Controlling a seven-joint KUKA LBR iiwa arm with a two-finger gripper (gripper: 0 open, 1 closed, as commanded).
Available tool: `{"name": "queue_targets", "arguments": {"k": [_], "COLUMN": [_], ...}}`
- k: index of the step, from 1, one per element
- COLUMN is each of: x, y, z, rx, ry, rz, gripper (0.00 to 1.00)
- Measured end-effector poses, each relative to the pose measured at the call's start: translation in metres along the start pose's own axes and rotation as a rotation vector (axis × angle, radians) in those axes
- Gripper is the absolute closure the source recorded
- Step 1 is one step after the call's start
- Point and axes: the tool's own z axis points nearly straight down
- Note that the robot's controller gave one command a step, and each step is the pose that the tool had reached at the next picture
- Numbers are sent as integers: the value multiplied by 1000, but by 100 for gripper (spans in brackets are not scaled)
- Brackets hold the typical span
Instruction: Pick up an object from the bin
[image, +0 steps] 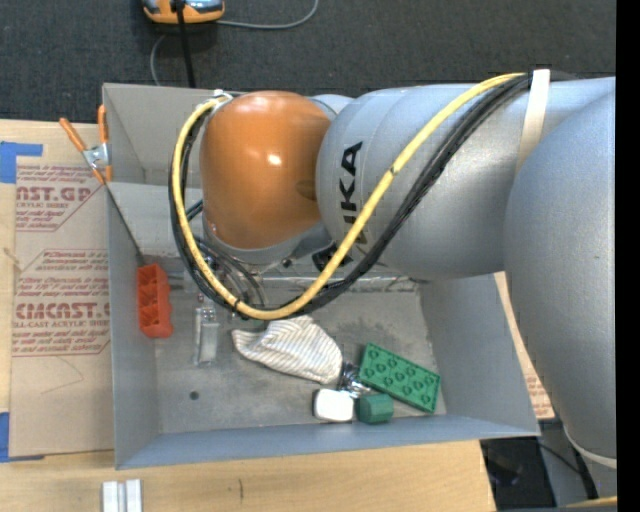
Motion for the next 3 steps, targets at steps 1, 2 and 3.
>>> {"name": "queue_targets", "arguments": {"k": [1, 2, 3], "x": [-2, -12, -12], "y": [-1, -27, -88], "z": [-5, 46, 66], "rx": [-2, -3, -2], "ry": [-7, -11, -6], "rz": [3, -67, -82], "gripper": [0, 0, 0]}}
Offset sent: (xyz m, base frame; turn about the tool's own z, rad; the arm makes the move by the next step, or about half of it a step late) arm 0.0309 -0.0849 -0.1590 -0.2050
